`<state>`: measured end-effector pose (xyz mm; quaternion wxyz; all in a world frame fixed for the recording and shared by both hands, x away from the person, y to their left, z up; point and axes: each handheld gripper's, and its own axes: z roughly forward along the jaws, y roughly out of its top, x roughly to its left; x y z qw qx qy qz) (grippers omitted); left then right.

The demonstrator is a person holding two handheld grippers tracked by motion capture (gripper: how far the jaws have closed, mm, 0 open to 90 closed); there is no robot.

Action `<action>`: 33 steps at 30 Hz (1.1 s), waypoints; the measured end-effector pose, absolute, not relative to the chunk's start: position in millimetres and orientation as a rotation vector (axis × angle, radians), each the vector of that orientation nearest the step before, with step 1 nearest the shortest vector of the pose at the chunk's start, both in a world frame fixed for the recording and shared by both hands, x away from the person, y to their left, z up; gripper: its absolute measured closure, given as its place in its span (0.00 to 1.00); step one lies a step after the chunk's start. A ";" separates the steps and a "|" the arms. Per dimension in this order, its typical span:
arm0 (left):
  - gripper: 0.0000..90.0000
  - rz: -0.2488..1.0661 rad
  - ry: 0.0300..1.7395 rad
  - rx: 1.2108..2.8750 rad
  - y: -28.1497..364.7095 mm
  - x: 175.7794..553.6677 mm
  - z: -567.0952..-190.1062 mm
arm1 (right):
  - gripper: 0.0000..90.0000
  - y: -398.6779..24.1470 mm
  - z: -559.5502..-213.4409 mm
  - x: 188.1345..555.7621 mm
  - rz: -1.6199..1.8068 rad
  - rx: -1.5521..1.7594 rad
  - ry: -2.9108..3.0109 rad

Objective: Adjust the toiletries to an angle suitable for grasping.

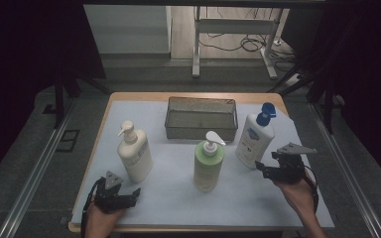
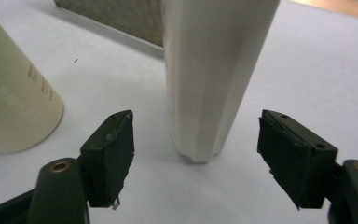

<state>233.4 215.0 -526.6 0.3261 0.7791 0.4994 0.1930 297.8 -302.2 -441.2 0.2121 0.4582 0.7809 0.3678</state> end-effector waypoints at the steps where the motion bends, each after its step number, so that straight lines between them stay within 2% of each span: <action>1: 0.14 0.506 1.309 2.042 215.0 233.4 -526.6 | 0.28 -302.6 -439.4 299.3 1.020 1.269 2.166; 14: 0.14 0.506 1.308 2.041 215.0 233.2 -526.6 | 0.23 -293.9 -421.5 324.1 1.040 1.239 2.161; 33: 0.14 0.503 1.304 2.042 215.5 232.7 -526.6 | 0.24 -278.2 -418.5 353.6 1.021 1.230 2.139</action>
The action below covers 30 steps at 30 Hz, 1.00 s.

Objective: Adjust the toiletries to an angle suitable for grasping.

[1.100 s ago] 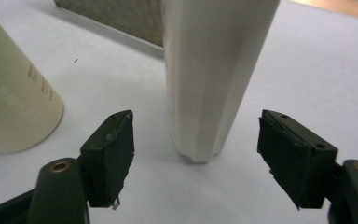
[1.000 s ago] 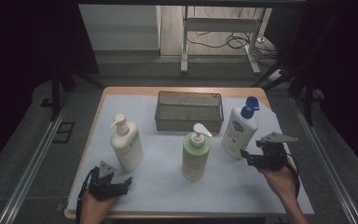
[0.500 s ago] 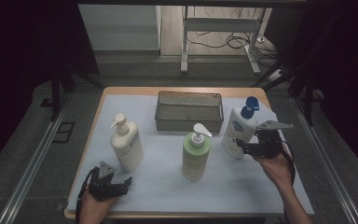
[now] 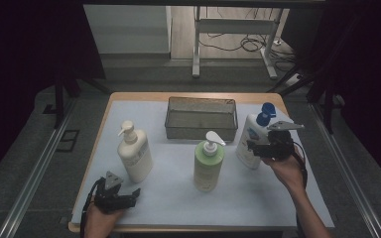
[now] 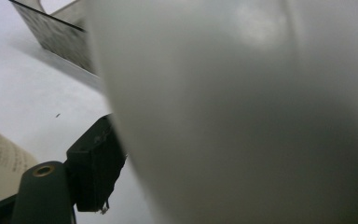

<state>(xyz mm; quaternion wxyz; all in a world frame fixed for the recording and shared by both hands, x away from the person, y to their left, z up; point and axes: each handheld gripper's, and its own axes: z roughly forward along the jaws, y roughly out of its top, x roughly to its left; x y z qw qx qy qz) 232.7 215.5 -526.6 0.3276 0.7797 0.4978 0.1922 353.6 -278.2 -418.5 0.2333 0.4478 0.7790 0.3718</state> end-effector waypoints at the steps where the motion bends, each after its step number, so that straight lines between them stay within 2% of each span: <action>1: 0.14 0.504 1.304 2.042 215.5 232.7 -526.6 | 0.24 -278.0 -418.9 354.2 1.023 1.228 2.140; 11: 0.14 0.504 1.303 2.042 215.5 232.7 -526.6 | 0.33 -273.5 -413.5 358.6 1.058 1.216 2.119; 17: 0.14 0.505 1.304 2.042 215.4 232.7 -526.6 | 0.41 -270.4 -410.0 359.7 1.050 1.217 2.136; 30: 0.14 0.504 1.304 2.041 215.4 232.9 -526.6 | 0.43 -271.9 -405.6 358.9 1.039 1.239 2.155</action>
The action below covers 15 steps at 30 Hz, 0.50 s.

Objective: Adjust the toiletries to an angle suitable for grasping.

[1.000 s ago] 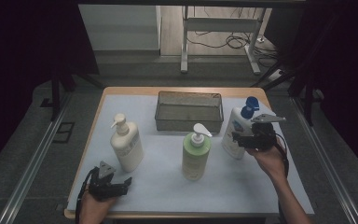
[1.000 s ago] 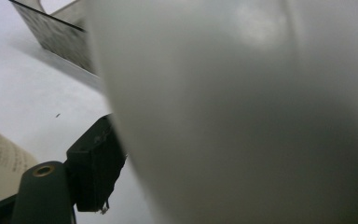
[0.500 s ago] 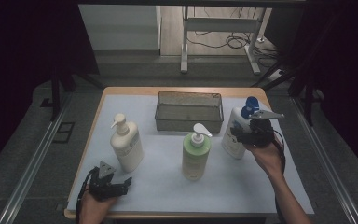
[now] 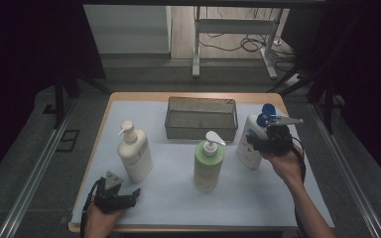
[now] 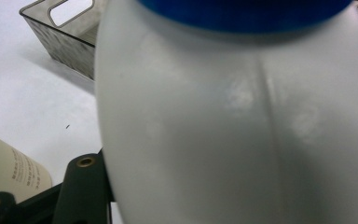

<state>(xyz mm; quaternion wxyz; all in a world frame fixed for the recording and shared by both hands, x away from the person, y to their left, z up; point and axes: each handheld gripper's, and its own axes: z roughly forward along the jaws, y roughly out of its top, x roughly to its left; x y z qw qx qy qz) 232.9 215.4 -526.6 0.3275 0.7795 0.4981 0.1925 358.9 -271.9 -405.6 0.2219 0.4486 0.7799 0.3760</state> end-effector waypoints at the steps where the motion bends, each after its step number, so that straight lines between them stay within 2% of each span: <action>1: 0.14 0.504 1.304 2.041 215.4 232.9 -526.7 | 0.44 -272.0 -405.3 358.5 1.034 1.248 2.151; 15: 0.14 0.504 1.305 2.041 215.4 232.9 -526.7 | 0.44 -270.8 -387.9 349.3 1.031 1.231 2.174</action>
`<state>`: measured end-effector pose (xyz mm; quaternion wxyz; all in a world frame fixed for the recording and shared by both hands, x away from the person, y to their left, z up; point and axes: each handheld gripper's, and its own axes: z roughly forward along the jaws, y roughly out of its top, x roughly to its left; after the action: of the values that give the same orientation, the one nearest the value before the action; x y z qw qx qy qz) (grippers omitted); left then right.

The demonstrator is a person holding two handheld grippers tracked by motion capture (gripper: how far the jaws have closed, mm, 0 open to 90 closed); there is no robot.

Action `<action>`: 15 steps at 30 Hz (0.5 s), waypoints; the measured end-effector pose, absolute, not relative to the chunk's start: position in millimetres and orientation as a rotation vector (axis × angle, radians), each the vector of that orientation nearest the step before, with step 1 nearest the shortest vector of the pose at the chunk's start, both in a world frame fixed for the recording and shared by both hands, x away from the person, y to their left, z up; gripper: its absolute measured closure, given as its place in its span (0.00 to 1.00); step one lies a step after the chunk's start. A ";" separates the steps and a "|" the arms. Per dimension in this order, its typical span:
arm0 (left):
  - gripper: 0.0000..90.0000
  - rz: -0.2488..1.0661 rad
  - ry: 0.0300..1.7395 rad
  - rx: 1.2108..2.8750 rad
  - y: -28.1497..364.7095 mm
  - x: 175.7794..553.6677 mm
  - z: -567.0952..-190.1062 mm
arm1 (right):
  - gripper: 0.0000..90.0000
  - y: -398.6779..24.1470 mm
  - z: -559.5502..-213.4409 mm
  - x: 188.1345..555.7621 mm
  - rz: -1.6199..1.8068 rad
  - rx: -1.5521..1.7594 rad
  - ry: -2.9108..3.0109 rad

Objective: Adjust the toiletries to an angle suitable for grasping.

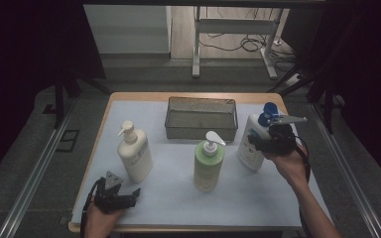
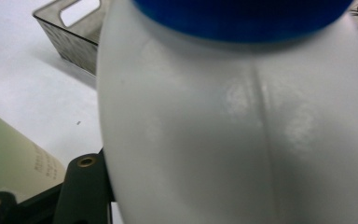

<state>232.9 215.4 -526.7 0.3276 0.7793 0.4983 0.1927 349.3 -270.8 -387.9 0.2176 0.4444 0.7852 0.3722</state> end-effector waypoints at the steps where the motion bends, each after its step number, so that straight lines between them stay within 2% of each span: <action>1: 0.14 0.505 1.305 2.041 215.4 232.9 -526.7 | 0.44 -270.4 -385.8 349.1 1.033 1.220 2.176; 15: 0.14 0.506 1.301 2.045 215.6 233.2 -526.6 | 0.44 -258.7 -355.0 347.7 1.085 1.188 2.207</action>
<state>233.2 215.6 -526.6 0.3268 0.7805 0.4967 0.1931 347.7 -258.7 -355.0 0.2037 0.4258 0.7912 0.3888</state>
